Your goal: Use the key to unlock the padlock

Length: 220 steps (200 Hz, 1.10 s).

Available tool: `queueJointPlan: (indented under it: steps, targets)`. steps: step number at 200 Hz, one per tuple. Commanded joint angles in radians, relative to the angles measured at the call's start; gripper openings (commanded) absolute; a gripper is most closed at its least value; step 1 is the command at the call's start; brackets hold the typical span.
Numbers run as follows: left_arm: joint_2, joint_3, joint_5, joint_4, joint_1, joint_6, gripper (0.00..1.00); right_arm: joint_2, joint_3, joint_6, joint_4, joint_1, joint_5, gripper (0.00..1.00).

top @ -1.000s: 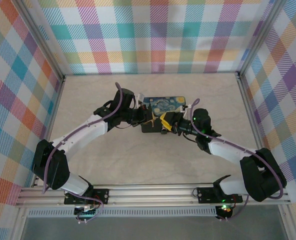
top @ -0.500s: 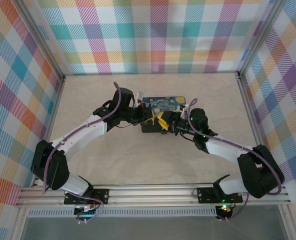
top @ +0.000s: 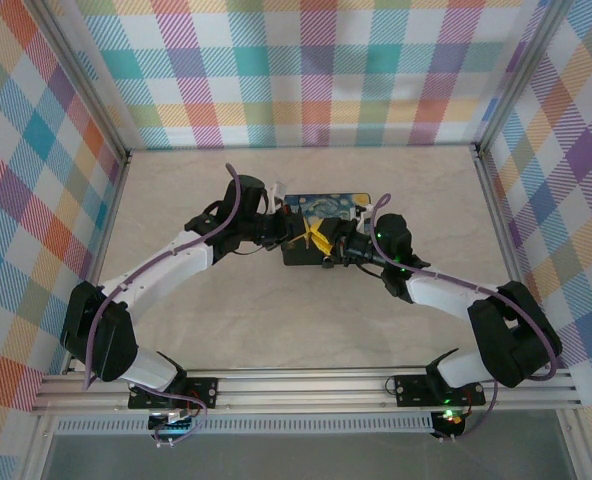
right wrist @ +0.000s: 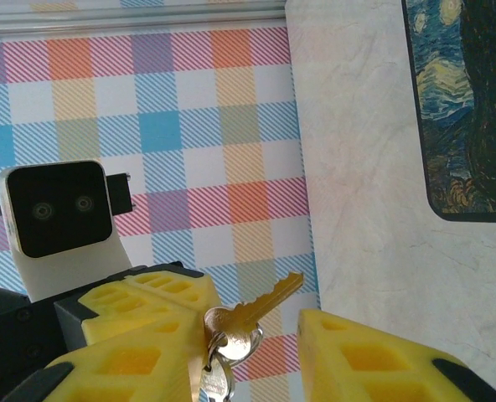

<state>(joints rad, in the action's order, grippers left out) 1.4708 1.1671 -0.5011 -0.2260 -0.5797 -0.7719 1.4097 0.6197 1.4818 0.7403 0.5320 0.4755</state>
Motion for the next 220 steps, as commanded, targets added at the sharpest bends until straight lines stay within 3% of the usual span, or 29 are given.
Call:
queueJointPlan:
  steps: [1,107,193,220]
  targets:
    - [-0.036,-0.024,-0.024,0.043,0.01,-0.022,0.0,0.005,0.027,0.019,0.057,0.01,-0.019,0.34]
    - [-0.041,-0.052,-0.029,0.091,0.009,-0.06,0.0,-0.005,0.025,0.058,0.104,0.011,-0.03,0.2]
    - [-0.042,-0.059,-0.039,0.089,0.009,-0.059,0.0,-0.052,0.046,-0.053,-0.001,0.011,-0.035,0.07]
    - [-0.046,-0.039,-0.043,0.024,0.011,-0.006,0.16,-0.109,0.088,-0.227,-0.172,0.01,-0.004,0.04]
